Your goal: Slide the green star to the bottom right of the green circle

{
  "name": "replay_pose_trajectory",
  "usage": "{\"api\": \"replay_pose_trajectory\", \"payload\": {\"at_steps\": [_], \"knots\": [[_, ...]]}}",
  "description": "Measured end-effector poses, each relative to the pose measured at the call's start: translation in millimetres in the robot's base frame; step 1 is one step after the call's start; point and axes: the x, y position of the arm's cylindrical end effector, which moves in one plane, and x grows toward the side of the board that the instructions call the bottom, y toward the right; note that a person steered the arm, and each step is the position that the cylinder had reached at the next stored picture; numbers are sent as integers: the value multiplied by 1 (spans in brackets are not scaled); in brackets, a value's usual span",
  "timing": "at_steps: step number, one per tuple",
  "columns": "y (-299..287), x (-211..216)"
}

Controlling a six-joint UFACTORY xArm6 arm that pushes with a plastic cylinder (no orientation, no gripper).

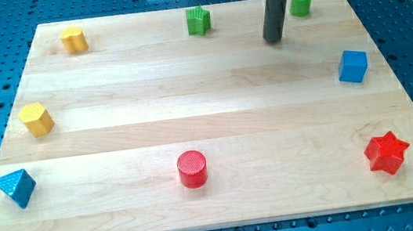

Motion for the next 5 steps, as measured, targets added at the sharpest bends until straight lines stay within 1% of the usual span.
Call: {"api": "replay_pose_trajectory", "payload": {"at_steps": [1, 2, 3, 4, 5], "knots": [[-72, -1], [-119, -11], [-188, -62], [-210, -92], [-169, -103]]}}
